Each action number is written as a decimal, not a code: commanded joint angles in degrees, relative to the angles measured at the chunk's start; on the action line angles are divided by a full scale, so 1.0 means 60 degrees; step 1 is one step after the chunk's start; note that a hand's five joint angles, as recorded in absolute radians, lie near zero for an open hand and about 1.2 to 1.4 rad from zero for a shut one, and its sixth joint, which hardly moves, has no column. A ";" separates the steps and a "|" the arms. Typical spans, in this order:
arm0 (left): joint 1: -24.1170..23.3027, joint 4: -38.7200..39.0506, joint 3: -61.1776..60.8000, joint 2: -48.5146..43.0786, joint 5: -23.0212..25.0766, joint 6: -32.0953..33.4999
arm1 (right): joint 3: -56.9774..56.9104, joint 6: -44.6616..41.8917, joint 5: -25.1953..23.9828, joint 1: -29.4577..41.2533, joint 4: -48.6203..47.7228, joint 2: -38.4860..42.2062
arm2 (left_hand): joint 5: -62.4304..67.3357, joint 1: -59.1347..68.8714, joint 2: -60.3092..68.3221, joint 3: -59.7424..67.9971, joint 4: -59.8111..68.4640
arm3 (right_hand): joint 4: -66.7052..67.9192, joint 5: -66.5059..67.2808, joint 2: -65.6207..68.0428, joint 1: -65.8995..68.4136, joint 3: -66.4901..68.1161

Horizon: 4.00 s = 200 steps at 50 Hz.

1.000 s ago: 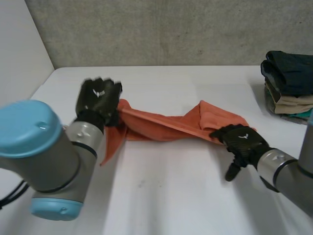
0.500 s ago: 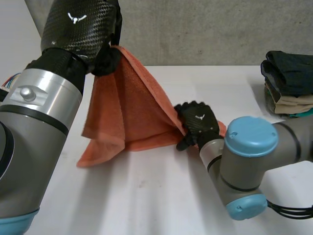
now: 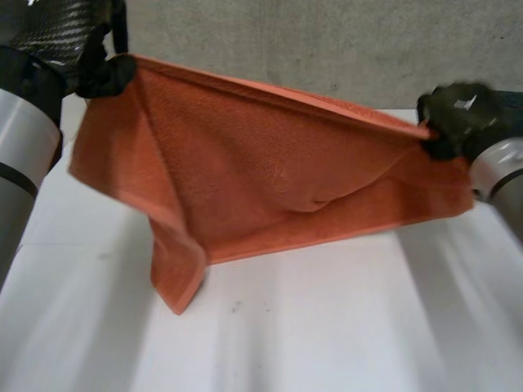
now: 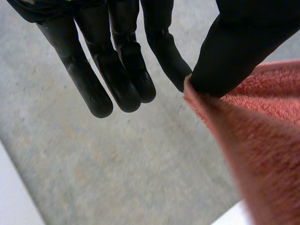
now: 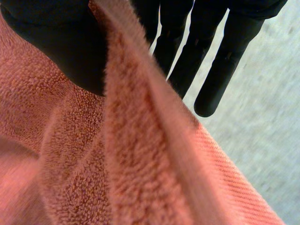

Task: Fold the laundry.

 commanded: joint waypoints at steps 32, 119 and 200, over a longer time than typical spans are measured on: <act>0.1681 0.4315 0.5532 -0.6338 0.1591 0.1715 | -0.4896 -0.0383 -0.0115 0.0138 -0.1955 0.2234 | 0.2391 0.2250 0.1899 0.1940 0.1871 | 0.1916 0.2452 0.2165 0.2814 0.2023; 0.2663 -0.2667 -0.0384 -0.0551 0.3099 0.0058 | -0.1160 -0.3859 -0.1122 -0.0828 0.6242 -0.2045 | 0.2391 0.2250 0.1899 0.1940 0.1871 | 0.1916 0.2452 0.2165 0.2814 0.2023; 0.1520 0.4320 -0.2421 -0.3980 0.1766 0.0865 | -0.1555 -0.0656 0.0255 -0.0066 0.1648 0.3493 | 0.2391 0.2250 0.1899 0.1940 0.1871 | -0.4239 -0.3703 -0.3990 -0.3341 -0.4132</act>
